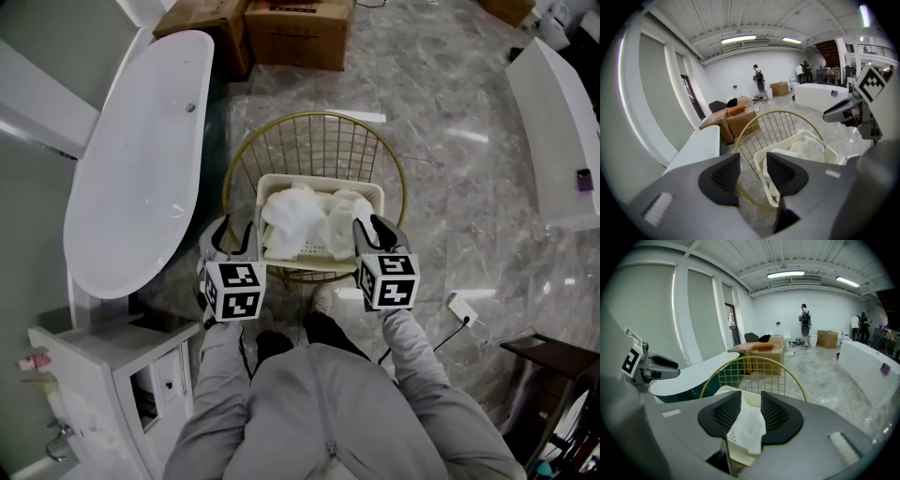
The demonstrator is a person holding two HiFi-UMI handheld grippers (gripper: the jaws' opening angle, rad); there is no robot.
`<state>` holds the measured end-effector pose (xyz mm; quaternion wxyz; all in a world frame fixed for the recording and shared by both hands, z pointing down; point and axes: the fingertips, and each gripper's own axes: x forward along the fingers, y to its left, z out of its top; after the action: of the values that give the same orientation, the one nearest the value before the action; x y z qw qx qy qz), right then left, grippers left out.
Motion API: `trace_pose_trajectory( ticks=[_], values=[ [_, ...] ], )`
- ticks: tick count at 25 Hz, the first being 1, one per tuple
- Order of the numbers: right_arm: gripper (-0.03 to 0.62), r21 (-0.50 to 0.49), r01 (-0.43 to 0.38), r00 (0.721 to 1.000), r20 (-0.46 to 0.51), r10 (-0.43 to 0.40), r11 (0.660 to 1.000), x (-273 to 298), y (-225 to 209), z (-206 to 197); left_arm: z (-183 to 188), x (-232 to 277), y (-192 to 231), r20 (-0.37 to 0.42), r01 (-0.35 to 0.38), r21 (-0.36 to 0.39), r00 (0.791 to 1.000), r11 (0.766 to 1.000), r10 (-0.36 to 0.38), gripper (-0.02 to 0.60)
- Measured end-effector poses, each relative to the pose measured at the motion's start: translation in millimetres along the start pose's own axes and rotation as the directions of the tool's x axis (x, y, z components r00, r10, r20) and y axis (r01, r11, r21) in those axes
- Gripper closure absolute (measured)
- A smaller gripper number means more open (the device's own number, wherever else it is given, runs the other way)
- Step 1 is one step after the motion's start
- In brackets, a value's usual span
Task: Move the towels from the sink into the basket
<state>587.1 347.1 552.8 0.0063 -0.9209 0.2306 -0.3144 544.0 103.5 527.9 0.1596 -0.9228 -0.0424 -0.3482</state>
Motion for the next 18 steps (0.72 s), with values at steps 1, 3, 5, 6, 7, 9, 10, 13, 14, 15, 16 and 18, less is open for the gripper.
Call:
trace_pose_trajectory(
  ticks=[1, 3, 5, 6, 7, 9, 10, 13, 14, 15, 16, 18],
  values=[
    [0.482, -0.018, 0.002, 1.0, 0.011, -0.001, 1.0, -2, 3, 4, 0, -7, 4, 0.01, -0.008, -0.013, 1.0, 1.0, 0.008, 0.35],
    [0.482, -0.057, -0.003, 0.999, 0.033, 0.005, 0.998, -5, 13, 13, -1, -23, 14, 0.029, -0.032, -0.035, 0.999, 0.999, 0.033, 0.35],
    [0.482, -0.087, -0.018, 0.998, 0.061, 0.023, 0.996, -6, 24, 23, -3, -40, 28, 0.048, -0.068, -0.057, 0.996, 0.996, 0.07, 0.35],
    [0.482, -0.095, -0.027, 0.997, 0.075, 0.034, 0.995, -7, 31, 29, -4, -49, 36, 0.057, -0.087, -0.071, 0.994, 0.994, 0.091, 0.35],
    [0.482, -0.102, -0.036, 0.995, 0.087, 0.045, 0.994, -8, 39, 34, -7, -60, 46, 0.064, -0.108, -0.086, 0.991, 0.99, 0.113, 0.35],
    [0.482, -0.116, -0.054, 0.992, 0.108, 0.066, 0.992, -11, 58, 44, -16, -82, 68, 0.073, -0.153, -0.117, 0.984, 0.981, 0.162, 0.35],
    [0.482, -0.125, -0.062, 0.99, 0.119, 0.077, 0.99, -13, 69, 49, -23, -93, 80, 0.076, -0.176, -0.132, 0.979, 0.975, 0.187, 0.35],
    [0.482, -0.152, -0.089, 0.982, 0.154, 0.112, 0.984, -19, 103, 62, -45, -130, 114, 0.086, -0.245, -0.176, 0.961, 0.954, 0.262, 0.35],
    [0.482, -0.163, -0.098, 0.978, 0.166, 0.126, 0.982, -22, 115, 66, -53, -143, 124, 0.09, -0.266, -0.19, 0.954, 0.945, 0.287, 0.35],
    [0.482, -0.176, -0.108, 0.974, 0.177, 0.14, 0.978, -25, 128, 69, -62, -156, 134, 0.092, -0.288, -0.205, 0.946, 0.935, 0.311, 0.35],
    [0.482, -0.191, -0.118, 0.97, 0.187, 0.154, 0.974, -28, 142, 72, -72, -170, 144, 0.092, -0.309, -0.22, 0.938, 0.925, 0.335, 0.35],
    [0.482, -0.228, -0.136, 0.962, 0.203, 0.184, 0.964, -36, 173, 75, -95, -197, 162, 0.086, -0.348, -0.248, 0.922, 0.904, 0.378, 0.35]
  ],
)
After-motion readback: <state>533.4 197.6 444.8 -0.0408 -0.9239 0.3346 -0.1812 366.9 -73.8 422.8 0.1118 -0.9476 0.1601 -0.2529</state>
